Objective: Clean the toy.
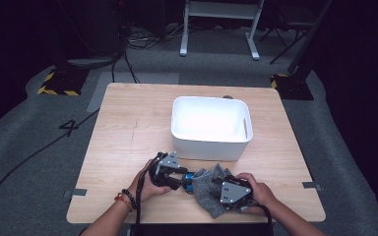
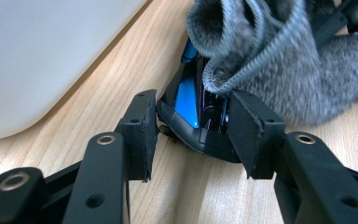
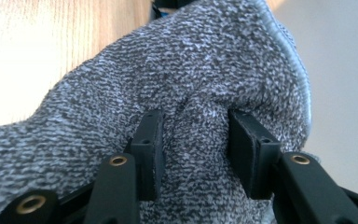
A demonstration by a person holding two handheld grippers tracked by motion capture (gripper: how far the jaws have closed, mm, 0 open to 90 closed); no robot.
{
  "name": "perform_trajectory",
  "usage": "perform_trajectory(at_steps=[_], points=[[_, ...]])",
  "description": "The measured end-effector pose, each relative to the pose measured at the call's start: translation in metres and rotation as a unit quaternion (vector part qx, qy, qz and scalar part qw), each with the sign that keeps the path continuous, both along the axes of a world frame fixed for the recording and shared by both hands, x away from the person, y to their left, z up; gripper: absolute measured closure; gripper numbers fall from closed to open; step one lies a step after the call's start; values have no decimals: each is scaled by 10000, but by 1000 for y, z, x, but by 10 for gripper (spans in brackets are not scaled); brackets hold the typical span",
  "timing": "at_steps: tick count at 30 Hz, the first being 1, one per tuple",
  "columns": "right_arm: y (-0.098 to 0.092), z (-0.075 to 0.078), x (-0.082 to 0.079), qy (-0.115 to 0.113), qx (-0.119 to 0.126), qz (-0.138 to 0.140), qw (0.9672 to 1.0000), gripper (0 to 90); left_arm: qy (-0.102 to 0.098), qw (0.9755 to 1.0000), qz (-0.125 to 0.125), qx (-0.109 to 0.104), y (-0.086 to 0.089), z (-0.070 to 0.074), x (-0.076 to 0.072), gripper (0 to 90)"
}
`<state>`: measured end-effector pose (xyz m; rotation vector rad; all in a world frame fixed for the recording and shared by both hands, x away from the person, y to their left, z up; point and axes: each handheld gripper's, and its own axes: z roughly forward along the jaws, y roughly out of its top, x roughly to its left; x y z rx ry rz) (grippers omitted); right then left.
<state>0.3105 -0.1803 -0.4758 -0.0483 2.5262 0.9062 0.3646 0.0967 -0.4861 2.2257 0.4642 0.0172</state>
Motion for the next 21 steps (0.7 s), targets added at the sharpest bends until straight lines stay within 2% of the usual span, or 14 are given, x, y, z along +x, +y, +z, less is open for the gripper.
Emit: perform_trajectory(at_steps=[2, 8, 11, 13, 15, 18, 20, 21], points=[[-8, 2, 5, 196, 1, -22, 9998, 557, -6, 10000, -3, 1, 0, 0, 0, 531], [-29, 5, 19, 495, -219, -83, 9985, 521, -19, 10000, -19, 1, 1, 0, 0, 531], [-37, 4, 25, 496, -361, -192, 9979, 497, 14, 10000, -9, -11, 3, 0, 0, 532], [-39, 2, 27, 597, -204, -215, 9978, 479, 44, 10000, 5, -26, 5, 0, 1, 532], [-37, 1, 27, 580, -104, -253, 9979, 436, 41, 10000, 13, -25, 4, 0, 1, 531], [-28, 1, 24, 624, 184, -183, 9977, 395, 46, 10000, 31, -28, 3, 0, 0, 530], [-17, 0, 19, 508, 264, -156, 9982, 361, 39, 10000, 39, -23, 2, 0, 0, 530], [-9, -1, 16, 388, 255, -167, 9988, 315, 44, 10000, 36, -23, 2, 0, 0, 530]])
